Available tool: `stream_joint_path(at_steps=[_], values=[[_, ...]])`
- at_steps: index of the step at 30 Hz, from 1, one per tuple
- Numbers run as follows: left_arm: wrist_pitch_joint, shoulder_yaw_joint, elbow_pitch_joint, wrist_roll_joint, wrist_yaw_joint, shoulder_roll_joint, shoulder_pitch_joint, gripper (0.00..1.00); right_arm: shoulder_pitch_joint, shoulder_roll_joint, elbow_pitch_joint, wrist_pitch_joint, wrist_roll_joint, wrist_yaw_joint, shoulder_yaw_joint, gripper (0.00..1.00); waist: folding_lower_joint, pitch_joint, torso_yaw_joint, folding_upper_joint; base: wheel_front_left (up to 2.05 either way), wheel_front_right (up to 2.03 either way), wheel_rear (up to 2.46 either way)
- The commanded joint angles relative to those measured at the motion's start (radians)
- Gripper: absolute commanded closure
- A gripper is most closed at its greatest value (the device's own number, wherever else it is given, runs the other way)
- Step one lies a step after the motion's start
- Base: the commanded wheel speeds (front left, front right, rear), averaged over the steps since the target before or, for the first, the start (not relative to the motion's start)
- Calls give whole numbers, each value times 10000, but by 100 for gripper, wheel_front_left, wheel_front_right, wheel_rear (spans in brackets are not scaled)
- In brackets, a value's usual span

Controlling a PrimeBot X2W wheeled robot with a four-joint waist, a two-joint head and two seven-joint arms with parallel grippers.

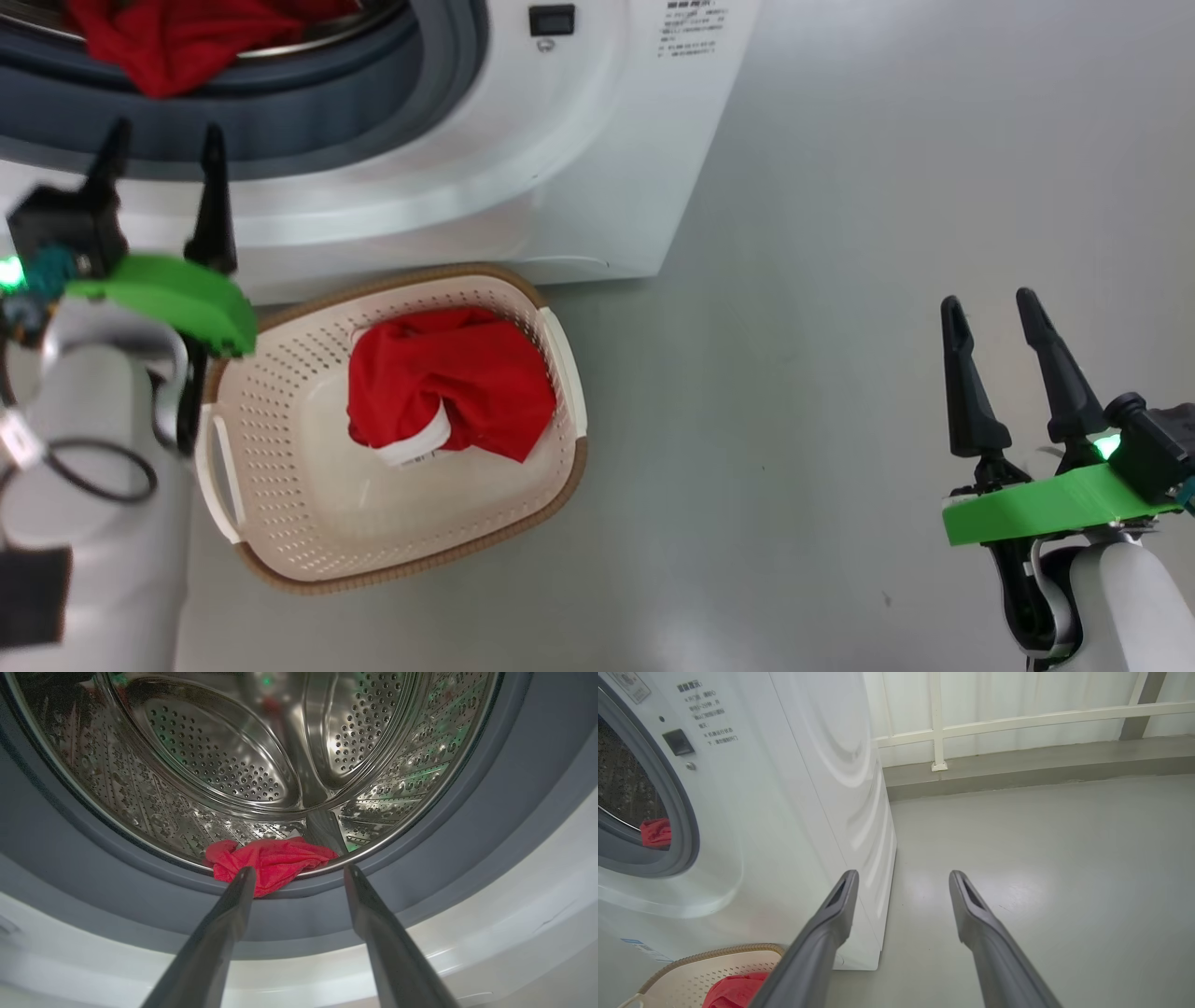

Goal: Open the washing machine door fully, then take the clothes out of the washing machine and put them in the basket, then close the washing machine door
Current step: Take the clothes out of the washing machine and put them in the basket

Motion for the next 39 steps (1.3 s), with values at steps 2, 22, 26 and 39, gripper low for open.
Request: stream_joint_path(at_steps=[2,22,26,39], values=[[122,183,290,133,143,546,-671,0,-183,3,-300,-63,92,65,203,0,0,415,-187,0,0,0,0],[1073,-403,4390,658,1277,1327,-4712,0,-969,25,-428,-63,445,65,440,0,0,1740,-609,0,0,0,0],[1122,-484,4738,680,1446,1453,-5039,0,-1060,25,-427,-63,516,65,495,0,0,1878,-721,0,0,0,0],[1294,-679,5163,616,1634,1753,-5375,73,-1178,25,-482,-63,638,65,569,0,0,2159,-950,0,0,0,0]])
